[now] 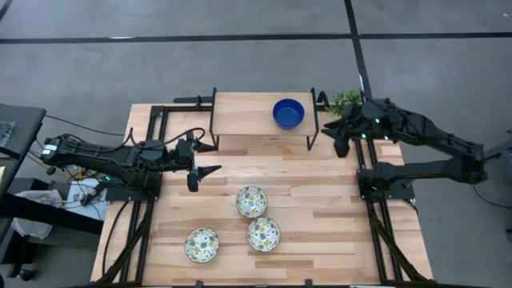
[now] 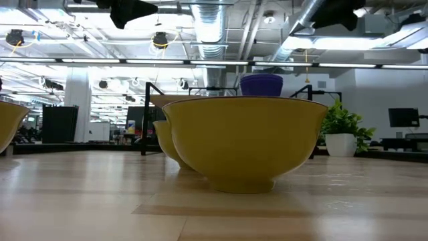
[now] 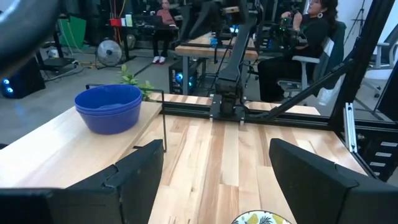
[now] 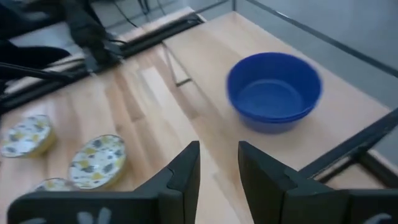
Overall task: Pick & Place Mini bowls
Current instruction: Put the top right white patterned bowl on the shelf
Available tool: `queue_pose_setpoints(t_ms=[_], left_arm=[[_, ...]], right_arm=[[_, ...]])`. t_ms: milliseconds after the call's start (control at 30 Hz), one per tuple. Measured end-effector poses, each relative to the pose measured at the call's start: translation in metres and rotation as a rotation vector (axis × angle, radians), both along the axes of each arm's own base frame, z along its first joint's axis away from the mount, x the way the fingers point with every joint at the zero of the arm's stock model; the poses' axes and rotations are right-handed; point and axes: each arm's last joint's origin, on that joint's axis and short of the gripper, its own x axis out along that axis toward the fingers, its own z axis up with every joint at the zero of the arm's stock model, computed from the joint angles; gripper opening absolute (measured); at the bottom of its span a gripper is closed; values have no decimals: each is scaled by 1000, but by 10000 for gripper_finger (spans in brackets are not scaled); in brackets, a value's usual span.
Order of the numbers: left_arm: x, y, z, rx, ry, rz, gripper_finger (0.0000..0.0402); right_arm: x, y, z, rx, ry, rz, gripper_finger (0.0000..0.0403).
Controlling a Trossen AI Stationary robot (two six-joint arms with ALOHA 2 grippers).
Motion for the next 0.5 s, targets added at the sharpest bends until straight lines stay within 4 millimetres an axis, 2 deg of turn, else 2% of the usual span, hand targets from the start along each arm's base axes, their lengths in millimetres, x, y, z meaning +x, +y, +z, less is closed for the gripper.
queue_pose_setpoints(t_ms=[500], left_arm=[[0, 0, 1, -76, -18, -5, 291]], right_arm=[[-24, 23, -50, 24, -309, 100, 98]])
